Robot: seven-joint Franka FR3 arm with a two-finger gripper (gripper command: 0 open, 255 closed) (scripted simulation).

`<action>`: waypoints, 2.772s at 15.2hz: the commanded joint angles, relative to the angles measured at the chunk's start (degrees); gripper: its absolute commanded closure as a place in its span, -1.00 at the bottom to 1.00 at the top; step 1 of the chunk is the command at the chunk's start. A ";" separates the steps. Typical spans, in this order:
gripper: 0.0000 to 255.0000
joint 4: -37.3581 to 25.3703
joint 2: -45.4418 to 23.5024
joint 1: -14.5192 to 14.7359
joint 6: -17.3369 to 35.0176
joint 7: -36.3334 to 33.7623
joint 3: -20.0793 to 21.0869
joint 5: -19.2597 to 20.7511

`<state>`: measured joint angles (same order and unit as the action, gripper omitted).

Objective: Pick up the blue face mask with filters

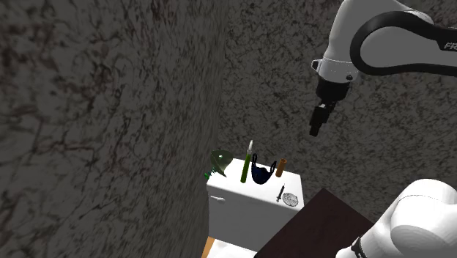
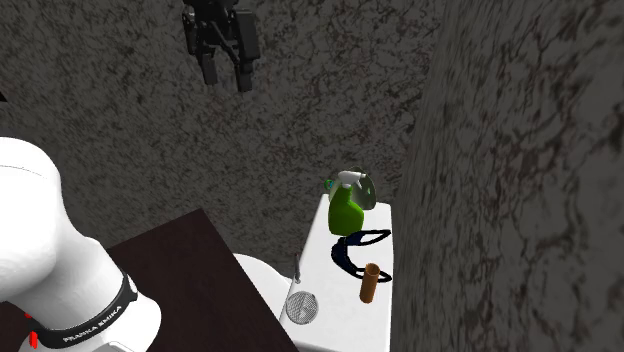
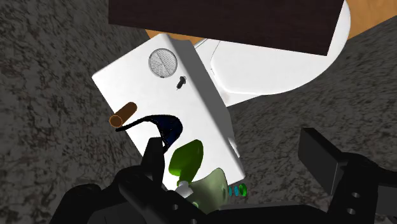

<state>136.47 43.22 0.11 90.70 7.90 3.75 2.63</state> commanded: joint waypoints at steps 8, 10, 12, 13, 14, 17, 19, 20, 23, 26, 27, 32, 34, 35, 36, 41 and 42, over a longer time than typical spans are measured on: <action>-1.00 7.25 -6.58 -1.09 14.98 4.04 -4.93 -0.19; -1.00 8.56 -9.39 -1.32 19.36 5.35 -6.31 -0.48; -1.00 9.51 -12.59 -1.46 23.73 6.78 -7.68 -0.93; -1.00 9.84 -14.33 -1.49 25.91 7.54 -8.37 -1.24; -1.00 10.09 -16.17 -1.48 28.07 8.34 -9.06 -1.61; -1.00 10.24 -22.15 -1.29 34.38 11.08 -11.08 -3.24; -1.00 9.85 -26.50 -0.98 38.37 13.25 -12.39 -4.85; -1.00 9.51 -28.76 -0.79 40.27 14.47 -13.01 -5.86; -1.00 7.89 -35.85 -0.15 45.49 18.74 -14.64 -9.83; -1.00 5.36 -43.25 0.24 49.76 23.98 -15.59 -15.27; -1.00 4.31 -45.76 0.22 50.94 25.89 -15.66 -17.35; -1.00 -2.35 -58.22 -1.85 55.02 35.34 -13.79 -27.82; -1.00 -5.58 -63.07 -3.37 56.01 38.53 -12.31 -31.31; -1.00 -7.29 -65.47 -4.16 56.39 39.95 -11.54 -32.84; -1.00 -9.07 -67.84 -5.01 56.72 41.23 -10.73 -34.20; -1.00 -13.52 -74.29 -7.13 58.19 44.32 -8.52 -37.30; -1.00 -13.77 -75.03 -7.32 58.65 44.70 -8.26 -37.65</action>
<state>123.11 -30.87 -6.96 148.85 52.13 -4.84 -34.56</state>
